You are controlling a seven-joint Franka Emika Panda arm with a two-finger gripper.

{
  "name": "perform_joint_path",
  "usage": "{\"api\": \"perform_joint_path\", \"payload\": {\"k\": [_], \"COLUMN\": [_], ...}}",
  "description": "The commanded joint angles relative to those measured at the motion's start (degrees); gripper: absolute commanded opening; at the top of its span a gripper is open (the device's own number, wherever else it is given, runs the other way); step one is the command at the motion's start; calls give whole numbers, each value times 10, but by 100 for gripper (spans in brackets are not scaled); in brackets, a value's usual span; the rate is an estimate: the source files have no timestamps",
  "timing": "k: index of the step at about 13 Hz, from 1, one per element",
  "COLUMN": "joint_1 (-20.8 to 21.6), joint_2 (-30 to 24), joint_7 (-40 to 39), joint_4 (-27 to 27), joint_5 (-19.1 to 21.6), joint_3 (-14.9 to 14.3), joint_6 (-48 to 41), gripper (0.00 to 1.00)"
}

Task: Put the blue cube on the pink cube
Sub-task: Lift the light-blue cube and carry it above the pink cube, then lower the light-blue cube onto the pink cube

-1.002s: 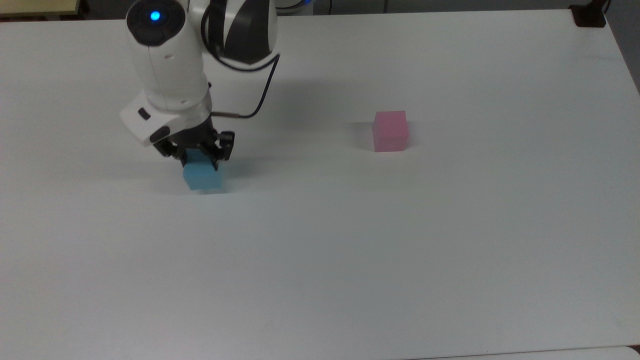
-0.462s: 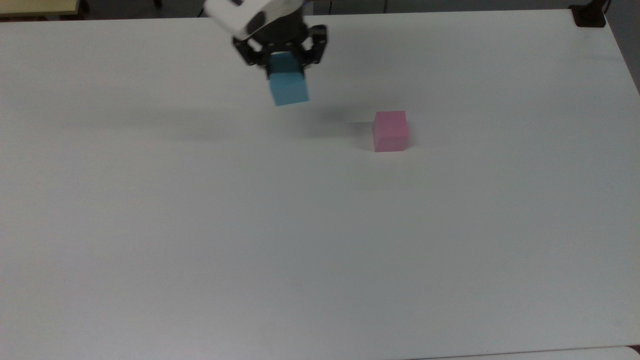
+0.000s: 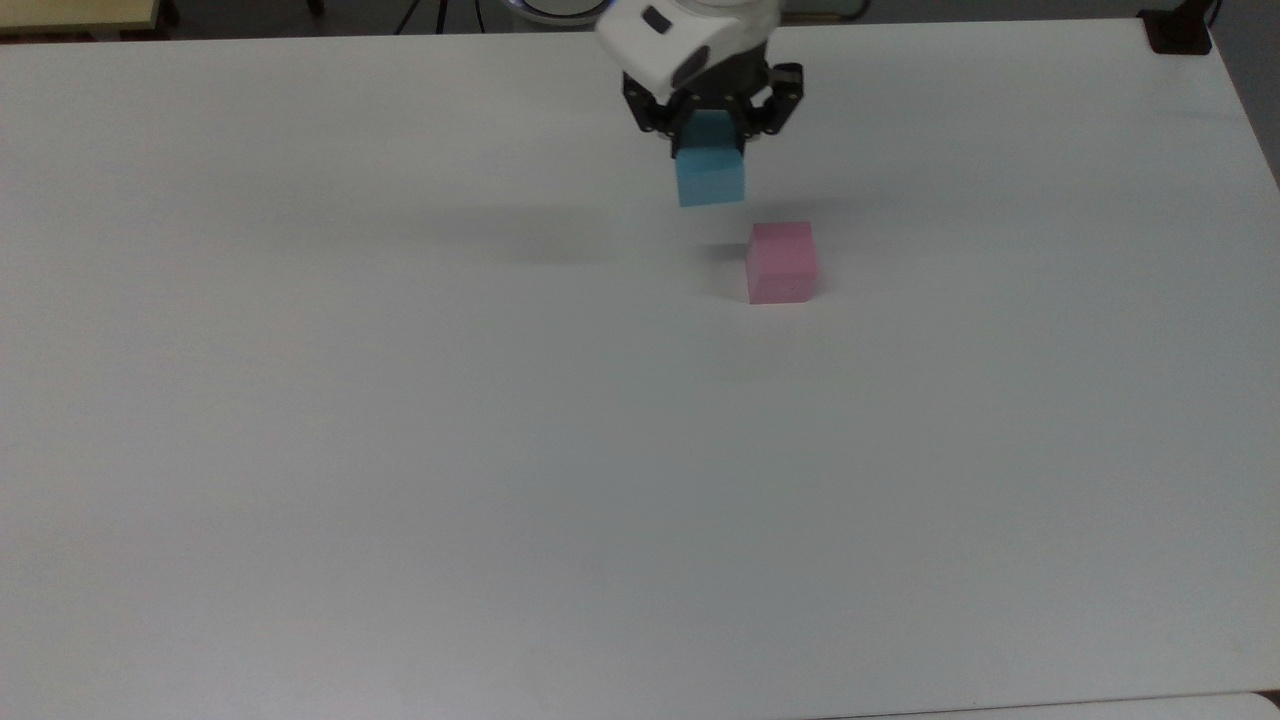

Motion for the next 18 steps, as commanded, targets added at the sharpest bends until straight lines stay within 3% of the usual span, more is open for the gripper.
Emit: {"api": "perform_joint_path", "payload": {"k": [1,4,5,10,17,18], "joint_1": [42,69,81,90,106,109], "joint_2": [8,27,39,77,85,85], "joint_7": [59,97,124,159,161,161], "joint_4": [-33,-38,-37,-34,-32,-32], "joint_5": [-7,-31,-55,-112,-117,-117], "joint_3": [3,2,2,2,3,3], "joint_6": [58,85,106,141,147,146], "gripper": [40,40,40,40,40,49]}}
